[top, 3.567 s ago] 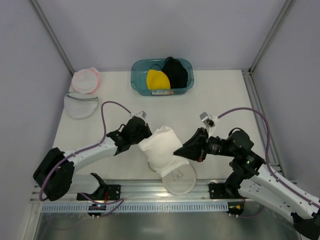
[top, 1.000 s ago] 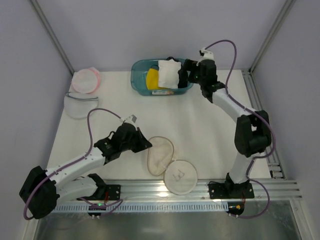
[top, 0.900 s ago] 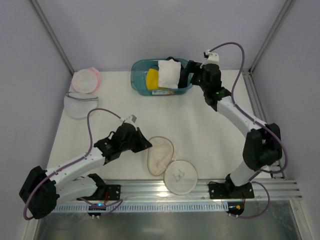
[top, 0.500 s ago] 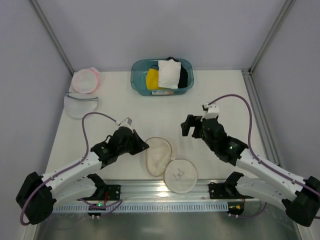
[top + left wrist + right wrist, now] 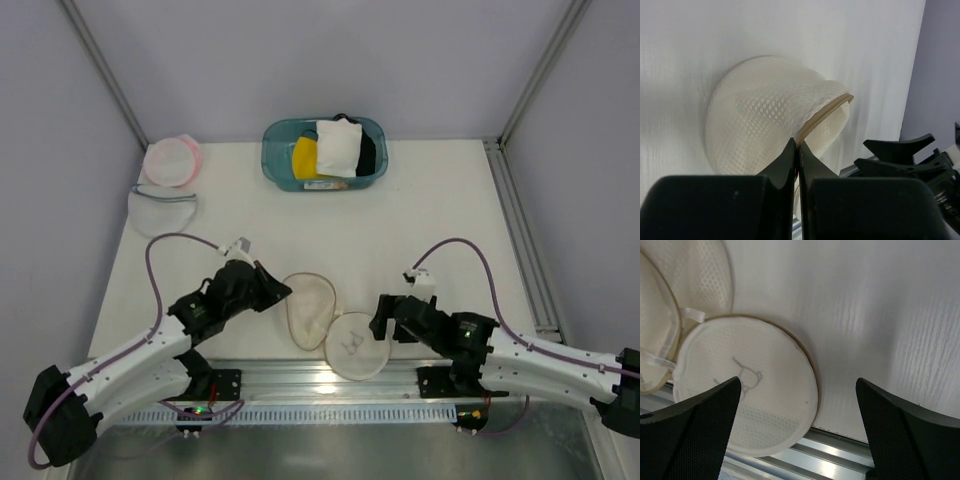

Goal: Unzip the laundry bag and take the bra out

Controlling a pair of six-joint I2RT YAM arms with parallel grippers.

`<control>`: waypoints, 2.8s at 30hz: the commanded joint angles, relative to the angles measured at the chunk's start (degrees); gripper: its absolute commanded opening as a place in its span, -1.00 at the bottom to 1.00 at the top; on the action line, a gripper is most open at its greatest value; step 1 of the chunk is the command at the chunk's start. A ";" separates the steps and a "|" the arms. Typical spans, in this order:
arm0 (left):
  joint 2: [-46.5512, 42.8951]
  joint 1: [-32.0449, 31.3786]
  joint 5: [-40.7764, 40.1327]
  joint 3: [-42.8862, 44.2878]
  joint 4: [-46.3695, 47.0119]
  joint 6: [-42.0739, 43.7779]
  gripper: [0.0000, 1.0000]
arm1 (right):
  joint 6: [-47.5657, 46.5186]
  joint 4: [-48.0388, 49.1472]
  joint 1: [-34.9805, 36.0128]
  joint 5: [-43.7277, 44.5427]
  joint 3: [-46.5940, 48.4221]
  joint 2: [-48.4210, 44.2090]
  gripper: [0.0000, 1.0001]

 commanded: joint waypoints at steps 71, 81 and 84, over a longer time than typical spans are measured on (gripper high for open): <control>0.24 -1.84 1.75 -1.95 15.94 -2.97 -1.00 | 16.77 -12.29 8.80 13.92 7.76 13.14 0.11; -2.24 -1.84 1.13 -3.97 14.00 -3.76 -1.00 | 15.63 -1.92 7.92 10.93 3.98 21.41 -0.02; -2.32 -1.84 1.13 -4.24 14.09 -3.85 -1.00 | 15.19 2.39 7.13 9.43 2.13 23.87 -0.05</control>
